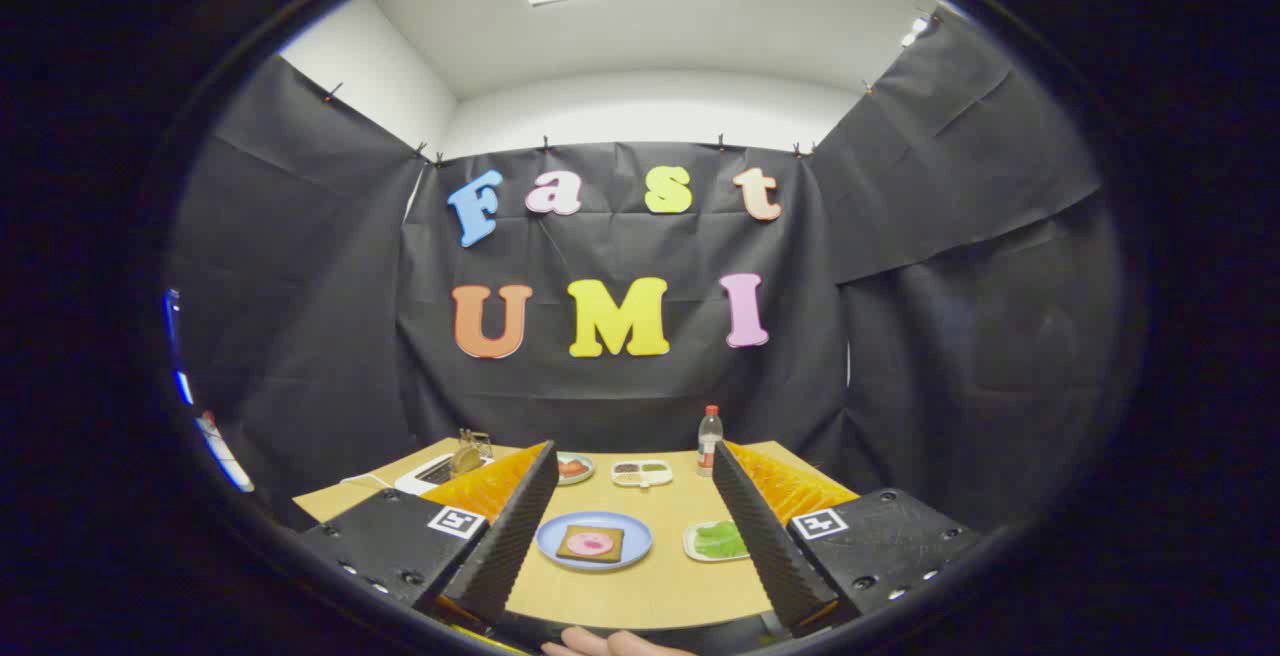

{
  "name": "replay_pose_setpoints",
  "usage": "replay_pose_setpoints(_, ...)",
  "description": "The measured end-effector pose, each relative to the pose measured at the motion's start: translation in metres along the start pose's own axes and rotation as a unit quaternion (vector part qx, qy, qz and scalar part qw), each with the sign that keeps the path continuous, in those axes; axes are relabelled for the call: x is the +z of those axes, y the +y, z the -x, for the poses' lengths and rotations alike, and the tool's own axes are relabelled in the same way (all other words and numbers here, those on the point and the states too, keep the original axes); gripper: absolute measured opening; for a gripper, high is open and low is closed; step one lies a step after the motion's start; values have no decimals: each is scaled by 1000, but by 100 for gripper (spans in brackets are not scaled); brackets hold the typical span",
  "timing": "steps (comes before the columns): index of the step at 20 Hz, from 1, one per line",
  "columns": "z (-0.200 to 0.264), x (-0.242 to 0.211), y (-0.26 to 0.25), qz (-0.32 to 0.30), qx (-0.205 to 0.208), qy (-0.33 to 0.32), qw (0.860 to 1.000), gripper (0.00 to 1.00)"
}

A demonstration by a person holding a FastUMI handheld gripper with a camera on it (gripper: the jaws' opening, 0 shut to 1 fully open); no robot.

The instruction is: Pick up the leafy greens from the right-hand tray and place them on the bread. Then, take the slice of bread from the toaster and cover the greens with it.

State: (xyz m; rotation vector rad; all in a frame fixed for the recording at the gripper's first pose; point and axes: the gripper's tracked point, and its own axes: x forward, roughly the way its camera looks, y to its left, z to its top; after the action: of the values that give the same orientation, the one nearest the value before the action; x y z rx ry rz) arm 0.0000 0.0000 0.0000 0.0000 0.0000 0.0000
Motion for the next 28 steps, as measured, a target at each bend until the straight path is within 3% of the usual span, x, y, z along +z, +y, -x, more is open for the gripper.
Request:
replay_pose_setpoints(18, -28, -23, -19, 1, -4, 25, 1000, 96)
replay_pose_setpoints(23, -61, -43, -36, 18, -11, 30, 999, 96)
replay_pose_setpoints(28, -119, -84, -91, 5, -40, 61, 997, 95)
